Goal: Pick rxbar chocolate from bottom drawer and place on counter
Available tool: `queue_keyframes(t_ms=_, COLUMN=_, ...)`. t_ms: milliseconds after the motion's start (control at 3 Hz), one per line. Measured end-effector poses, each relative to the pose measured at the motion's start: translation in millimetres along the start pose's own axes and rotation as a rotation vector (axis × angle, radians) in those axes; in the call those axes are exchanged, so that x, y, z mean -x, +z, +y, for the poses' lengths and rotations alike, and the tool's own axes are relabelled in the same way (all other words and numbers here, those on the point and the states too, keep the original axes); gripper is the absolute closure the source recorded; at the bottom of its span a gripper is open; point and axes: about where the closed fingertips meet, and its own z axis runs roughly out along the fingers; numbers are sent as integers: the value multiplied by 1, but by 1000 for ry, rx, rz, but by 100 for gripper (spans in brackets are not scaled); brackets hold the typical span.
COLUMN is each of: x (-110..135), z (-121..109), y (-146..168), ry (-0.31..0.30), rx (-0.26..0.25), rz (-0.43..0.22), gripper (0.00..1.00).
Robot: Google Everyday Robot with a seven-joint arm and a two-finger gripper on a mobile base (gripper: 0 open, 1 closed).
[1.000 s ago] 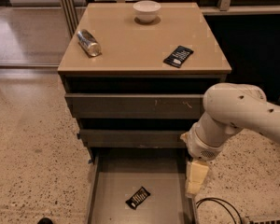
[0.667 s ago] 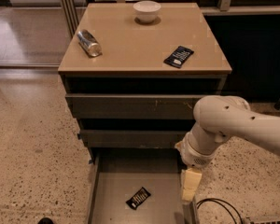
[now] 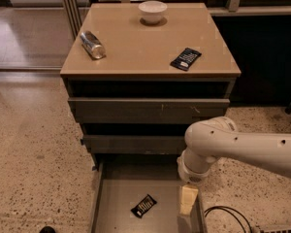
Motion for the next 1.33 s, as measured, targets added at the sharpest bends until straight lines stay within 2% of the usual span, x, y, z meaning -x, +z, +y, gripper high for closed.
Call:
queue_keyframes(t_ms=333, x=-8, z=-12, y=27, ry=54, rx=-37, rz=25, gripper=0)
queue_keyframes(t_ms=667, x=-8, z=-12, y=27, ry=54, rx=-37, rz=25, gripper=0)
queue_keyframes(t_ms=1000, x=-6, z=-15, y=40, ry=29, rx=-53, rz=23, gripper=0)
queue_keyframes(t_ms=1333, x=-5, z=-24, y=74, ry=-11, rx=-63, rz=17, gripper=0)
